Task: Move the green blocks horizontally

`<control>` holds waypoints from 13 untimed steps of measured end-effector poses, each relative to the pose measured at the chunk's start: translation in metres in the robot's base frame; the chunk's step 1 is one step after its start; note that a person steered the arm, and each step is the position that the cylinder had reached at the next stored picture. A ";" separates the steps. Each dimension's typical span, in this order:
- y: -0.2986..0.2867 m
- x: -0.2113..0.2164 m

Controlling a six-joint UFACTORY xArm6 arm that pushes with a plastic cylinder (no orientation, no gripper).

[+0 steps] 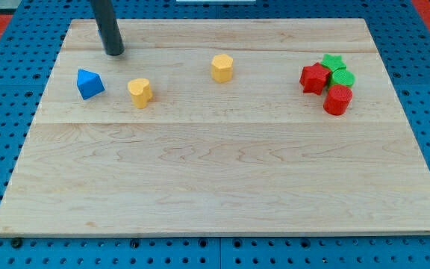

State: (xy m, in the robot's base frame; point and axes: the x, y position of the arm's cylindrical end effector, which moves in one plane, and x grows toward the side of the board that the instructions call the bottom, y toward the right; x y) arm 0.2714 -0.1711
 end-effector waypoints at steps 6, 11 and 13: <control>0.333 -0.006; 0.420 0.041; 0.377 0.120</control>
State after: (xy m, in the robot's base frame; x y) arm 0.3915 0.2059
